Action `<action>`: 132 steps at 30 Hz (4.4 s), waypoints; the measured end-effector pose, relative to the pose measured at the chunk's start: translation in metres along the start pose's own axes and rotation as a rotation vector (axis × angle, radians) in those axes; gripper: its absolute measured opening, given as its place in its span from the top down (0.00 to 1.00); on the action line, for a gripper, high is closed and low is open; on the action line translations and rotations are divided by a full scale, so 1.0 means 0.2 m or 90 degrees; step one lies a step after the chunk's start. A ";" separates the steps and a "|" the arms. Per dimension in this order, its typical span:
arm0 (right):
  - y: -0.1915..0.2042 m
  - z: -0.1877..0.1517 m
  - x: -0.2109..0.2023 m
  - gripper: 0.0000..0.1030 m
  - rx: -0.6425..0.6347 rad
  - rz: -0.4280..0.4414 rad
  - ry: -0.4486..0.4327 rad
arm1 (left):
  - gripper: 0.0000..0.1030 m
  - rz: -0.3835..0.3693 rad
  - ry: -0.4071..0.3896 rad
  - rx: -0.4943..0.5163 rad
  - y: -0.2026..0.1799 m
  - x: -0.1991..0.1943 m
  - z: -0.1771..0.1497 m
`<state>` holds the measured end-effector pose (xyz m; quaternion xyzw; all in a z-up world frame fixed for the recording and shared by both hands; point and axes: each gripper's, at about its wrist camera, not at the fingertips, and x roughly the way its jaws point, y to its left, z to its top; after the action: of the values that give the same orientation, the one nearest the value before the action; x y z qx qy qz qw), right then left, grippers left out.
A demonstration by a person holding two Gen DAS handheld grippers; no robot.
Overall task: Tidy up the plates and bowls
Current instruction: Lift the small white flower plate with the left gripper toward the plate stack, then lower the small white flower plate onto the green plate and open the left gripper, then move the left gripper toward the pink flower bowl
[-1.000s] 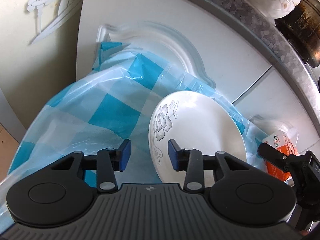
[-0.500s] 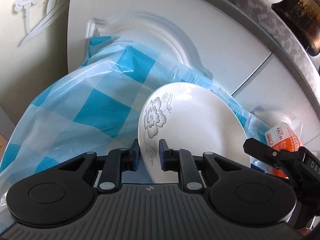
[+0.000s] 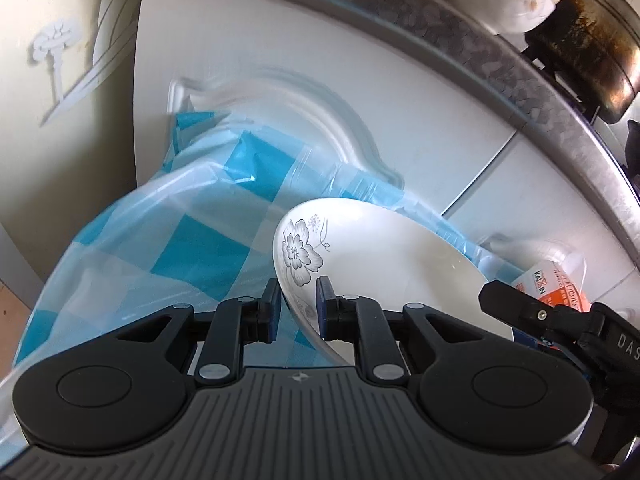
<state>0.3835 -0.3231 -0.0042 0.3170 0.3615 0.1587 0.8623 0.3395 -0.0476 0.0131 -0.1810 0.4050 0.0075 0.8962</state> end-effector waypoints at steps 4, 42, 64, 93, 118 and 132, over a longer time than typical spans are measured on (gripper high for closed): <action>0.04 -0.01 -0.05 0.24 -0.012 0.005 -0.013 | 0.85 -0.005 -0.010 0.000 -0.01 -0.07 0.00; 0.46 -0.39 -0.55 0.24 -0.128 0.101 -0.001 | 0.85 0.021 -0.037 -0.007 0.11 -0.78 -0.28; 0.68 -0.94 -0.68 0.24 -0.237 0.140 0.104 | 0.81 0.109 0.007 -0.023 0.38 -1.08 -0.69; 0.53 -1.14 -0.66 0.24 -0.207 0.107 0.181 | 0.79 0.128 0.055 0.037 0.43 -1.04 -0.96; 0.37 -1.08 -0.81 0.11 -0.116 0.049 0.064 | 0.29 0.139 0.030 0.173 0.41 -1.12 -0.91; 0.32 -1.14 -0.91 0.06 -0.089 0.032 -0.113 | 0.08 -0.007 -0.100 0.275 0.14 -1.10 -0.96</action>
<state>0.0894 -0.2675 0.0108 0.2781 0.2639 0.1760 0.9067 0.0487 -0.0551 0.0488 0.0144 0.3255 -0.0700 0.9428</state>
